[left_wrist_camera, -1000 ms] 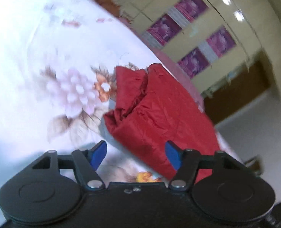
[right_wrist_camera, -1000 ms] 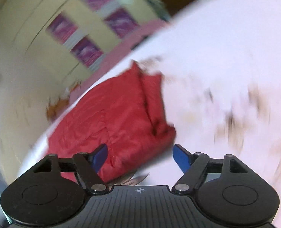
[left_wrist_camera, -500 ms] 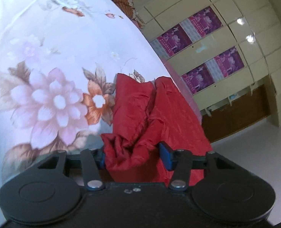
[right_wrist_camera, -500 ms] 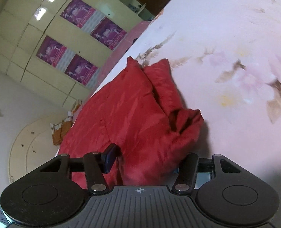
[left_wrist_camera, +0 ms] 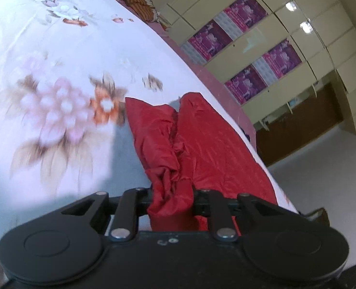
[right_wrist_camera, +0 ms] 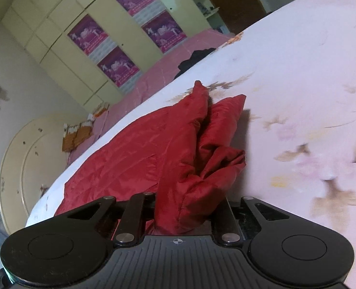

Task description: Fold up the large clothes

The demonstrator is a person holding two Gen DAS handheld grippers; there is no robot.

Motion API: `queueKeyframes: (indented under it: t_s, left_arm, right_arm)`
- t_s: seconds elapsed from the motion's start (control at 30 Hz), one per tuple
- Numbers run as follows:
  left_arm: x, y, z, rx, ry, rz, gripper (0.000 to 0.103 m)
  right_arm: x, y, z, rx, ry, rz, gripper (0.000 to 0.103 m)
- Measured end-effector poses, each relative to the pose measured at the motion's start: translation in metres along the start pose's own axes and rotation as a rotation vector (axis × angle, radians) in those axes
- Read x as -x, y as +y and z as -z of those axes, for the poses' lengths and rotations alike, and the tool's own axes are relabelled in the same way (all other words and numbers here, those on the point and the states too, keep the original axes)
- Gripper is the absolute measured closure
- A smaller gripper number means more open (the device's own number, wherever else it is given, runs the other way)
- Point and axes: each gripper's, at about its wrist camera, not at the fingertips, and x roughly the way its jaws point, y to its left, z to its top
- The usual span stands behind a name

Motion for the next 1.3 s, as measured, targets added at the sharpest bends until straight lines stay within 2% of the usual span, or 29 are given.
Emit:
queueKeyframes:
  t_s: [0.33,0.57,0.73,0.83,0.9,1.0,1.07,1.1,1.13,1.2,1.27,1.3]
  left_arm:
    - [0.070,-0.013,0.096,0.005,-0.003,-0.044,0.084]
    - [0.113,-0.017,0.143,0.021,-0.018,-0.077,0.084]
    - [0.136,-0.010,0.161,0.017,-0.011,-0.098,0.084]
    - [0.137,-0.003,0.166,0.033,0.008,-0.100,0.082]
    - [0.131,0.003,0.166,0.062,0.020,-0.105,0.072]
    - [0.129,0.011,0.168,0.133,0.016,-0.081,0.065]
    - [0.130,0.010,0.167,0.128,0.019,-0.074,0.057]
    - [0.132,0.009,0.167,0.127,0.018,-0.067,0.050]
    - [0.134,0.010,0.168,0.130,0.017,-0.062,0.049]
    - [0.137,0.010,0.171,0.131,0.019,-0.064,0.047]
    - [0.140,0.008,0.176,0.100,0.018,-0.059,0.047]
    - [0.140,0.008,0.177,0.086,0.016,-0.056,0.047]
  right_arm:
    - [0.079,-0.063,0.025,0.020,0.086,-0.018,0.087]
    - [0.124,-0.092,0.033,0.001,0.120,-0.045,0.087]
    - [0.146,-0.102,0.045,-0.024,0.141,-0.045,0.087]
    - [0.146,-0.110,0.053,-0.039,0.157,-0.031,0.086]
    - [0.141,-0.115,0.055,-0.057,0.160,-0.018,0.086]
    - [0.140,-0.117,0.055,-0.091,0.153,0.015,0.074]
    - [0.147,-0.111,0.056,-0.060,0.132,0.067,0.043]
    - [0.152,-0.108,0.056,-0.040,0.117,0.083,0.038]
    - [0.159,-0.106,0.056,-0.019,0.091,0.114,0.033]
    - [0.178,-0.107,0.054,-0.005,0.025,0.207,0.033]
    - [0.205,-0.111,0.054,-0.023,-0.069,0.257,0.034]
    - [0.217,-0.106,0.053,-0.008,-0.124,0.275,0.042]
